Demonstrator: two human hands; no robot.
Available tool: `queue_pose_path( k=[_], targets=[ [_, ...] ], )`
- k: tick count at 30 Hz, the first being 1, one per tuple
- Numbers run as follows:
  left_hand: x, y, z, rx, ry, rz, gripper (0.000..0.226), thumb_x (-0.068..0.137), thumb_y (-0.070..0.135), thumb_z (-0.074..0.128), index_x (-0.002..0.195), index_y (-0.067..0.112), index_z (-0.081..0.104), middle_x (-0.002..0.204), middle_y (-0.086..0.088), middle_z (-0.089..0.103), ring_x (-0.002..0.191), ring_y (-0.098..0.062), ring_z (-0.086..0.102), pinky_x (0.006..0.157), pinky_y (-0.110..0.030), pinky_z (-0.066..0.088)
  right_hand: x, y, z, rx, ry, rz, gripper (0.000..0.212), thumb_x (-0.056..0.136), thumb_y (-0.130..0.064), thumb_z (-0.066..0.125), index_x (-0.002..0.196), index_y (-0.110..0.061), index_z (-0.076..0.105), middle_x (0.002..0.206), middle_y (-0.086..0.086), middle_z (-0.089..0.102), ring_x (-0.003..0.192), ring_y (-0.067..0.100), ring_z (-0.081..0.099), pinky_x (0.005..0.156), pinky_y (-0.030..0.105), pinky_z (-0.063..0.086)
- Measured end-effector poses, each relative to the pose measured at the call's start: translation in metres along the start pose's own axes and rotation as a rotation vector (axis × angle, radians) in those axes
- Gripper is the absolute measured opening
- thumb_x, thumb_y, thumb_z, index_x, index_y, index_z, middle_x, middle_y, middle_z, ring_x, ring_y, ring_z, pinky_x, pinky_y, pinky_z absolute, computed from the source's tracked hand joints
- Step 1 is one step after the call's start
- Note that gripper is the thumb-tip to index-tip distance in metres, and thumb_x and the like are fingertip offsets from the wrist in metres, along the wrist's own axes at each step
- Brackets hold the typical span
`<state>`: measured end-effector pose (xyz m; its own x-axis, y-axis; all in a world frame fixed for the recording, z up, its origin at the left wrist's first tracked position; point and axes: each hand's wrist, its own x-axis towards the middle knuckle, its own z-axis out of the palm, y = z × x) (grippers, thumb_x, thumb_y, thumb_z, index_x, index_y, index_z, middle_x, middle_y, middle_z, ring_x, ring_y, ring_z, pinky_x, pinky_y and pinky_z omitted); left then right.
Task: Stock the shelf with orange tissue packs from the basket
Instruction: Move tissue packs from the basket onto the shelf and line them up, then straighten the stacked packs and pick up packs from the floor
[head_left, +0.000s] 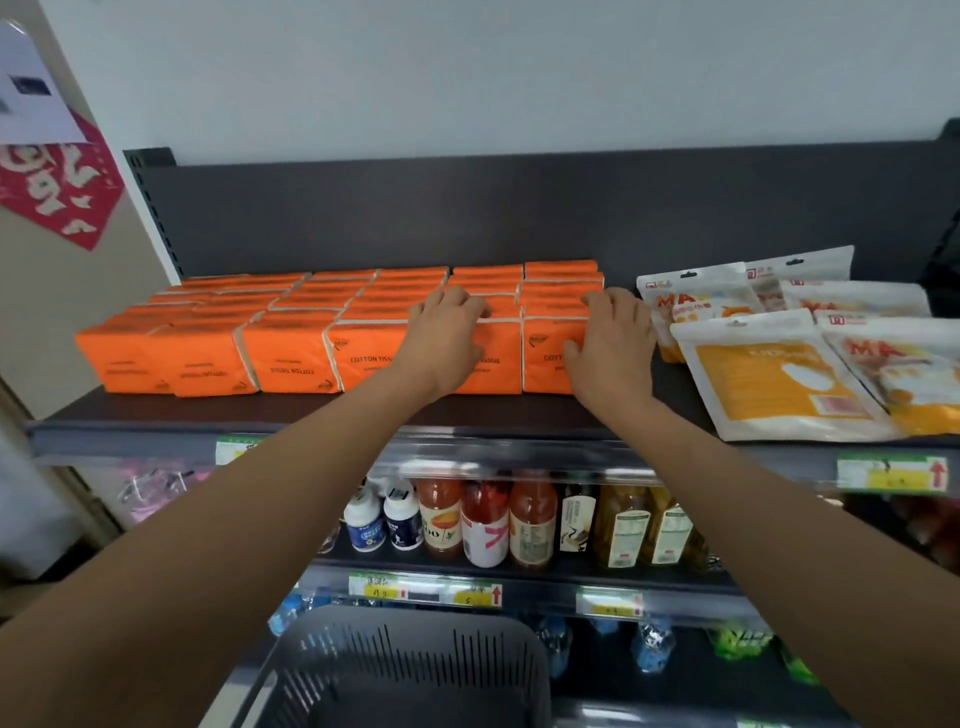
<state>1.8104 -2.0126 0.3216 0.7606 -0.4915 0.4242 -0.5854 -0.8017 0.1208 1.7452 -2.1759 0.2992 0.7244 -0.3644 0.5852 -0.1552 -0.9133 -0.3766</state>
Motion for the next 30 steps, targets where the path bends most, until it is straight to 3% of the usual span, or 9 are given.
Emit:
queue_pose_path(
  k=[5,15,25,30],
  targets=[
    [-0.015,0.003,-0.010,-0.085,0.054,0.099,0.041,0.086,0.015,0.057,0.127,0.016,0.051,0.132,-0.006,0.048,0.127,-0.029,0.037,0.105,-0.040,0.027,-0.022,-0.018,-0.008,0.055,-0.028,-0.129,0.033,0.088,-0.010,0.055,0.122,-0.009,0.055,0.131,0.009,0.049,0.121,0.026,0.044,0.099,0.033,0.034],
    [-0.079,-0.032,-0.050,-0.355,0.109,0.474,0.031,0.082,0.005,0.059,0.113,0.009,0.061,0.119,-0.008,0.059,0.118,-0.027,0.048,0.101,-0.037,0.035,-0.104,-0.088,-0.030,-0.035,0.049,-0.039,0.029,0.089,-0.007,0.054,0.117,-0.003,0.060,0.121,0.014,0.057,0.113,0.031,0.051,0.092,0.039,0.043],
    [-0.171,-0.045,-0.073,-0.577,-0.075,0.759,0.028,0.085,0.007,0.057,0.113,0.010,0.061,0.115,-0.009,0.058,0.111,-0.025,0.049,0.092,-0.028,0.033,-0.228,-0.149,-0.053,-0.175,0.087,0.202,0.021,0.084,-0.004,0.057,0.102,0.002,0.065,0.104,0.020,0.062,0.098,0.038,0.056,0.081,0.045,0.048],
    [-0.231,-0.009,-0.062,-0.685,-0.243,0.884,0.023,0.086,0.008,0.059,0.109,0.010,0.062,0.112,-0.008,0.059,0.108,-0.023,0.052,0.091,-0.030,0.038,-0.303,-0.144,-0.080,-0.260,0.044,0.425,0.026,0.084,-0.002,0.054,0.107,0.001,0.066,0.110,0.020,0.062,0.105,0.036,0.055,0.086,0.040,0.046]
  ],
)
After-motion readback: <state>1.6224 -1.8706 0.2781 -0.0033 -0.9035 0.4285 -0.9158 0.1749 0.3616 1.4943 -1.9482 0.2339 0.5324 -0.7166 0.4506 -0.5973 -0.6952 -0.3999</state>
